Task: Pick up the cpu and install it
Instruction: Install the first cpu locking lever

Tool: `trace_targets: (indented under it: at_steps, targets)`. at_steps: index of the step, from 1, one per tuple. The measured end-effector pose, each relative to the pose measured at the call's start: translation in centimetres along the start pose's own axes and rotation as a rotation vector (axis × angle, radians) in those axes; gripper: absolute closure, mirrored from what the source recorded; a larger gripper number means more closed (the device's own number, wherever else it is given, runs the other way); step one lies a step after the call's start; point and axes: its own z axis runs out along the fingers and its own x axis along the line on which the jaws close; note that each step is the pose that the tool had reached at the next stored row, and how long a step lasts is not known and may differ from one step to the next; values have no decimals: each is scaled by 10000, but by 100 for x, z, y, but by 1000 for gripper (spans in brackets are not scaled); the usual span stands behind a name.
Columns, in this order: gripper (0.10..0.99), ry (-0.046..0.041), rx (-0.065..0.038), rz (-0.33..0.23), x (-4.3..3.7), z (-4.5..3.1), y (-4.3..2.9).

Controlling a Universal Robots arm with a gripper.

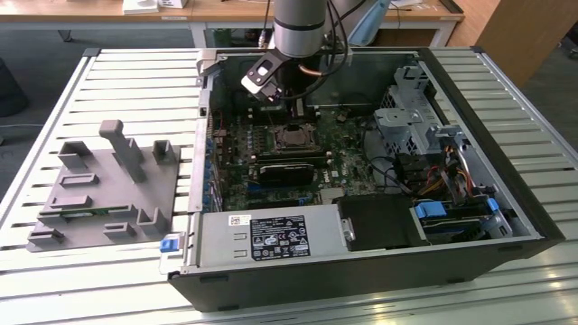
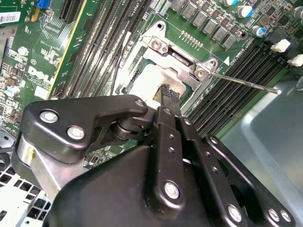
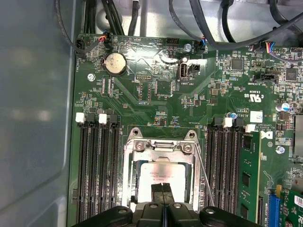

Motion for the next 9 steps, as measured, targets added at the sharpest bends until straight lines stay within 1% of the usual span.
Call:
trace_targets:
  at_steps: [9]
  targets:
    - [980,1,0,0,0,-20,0]
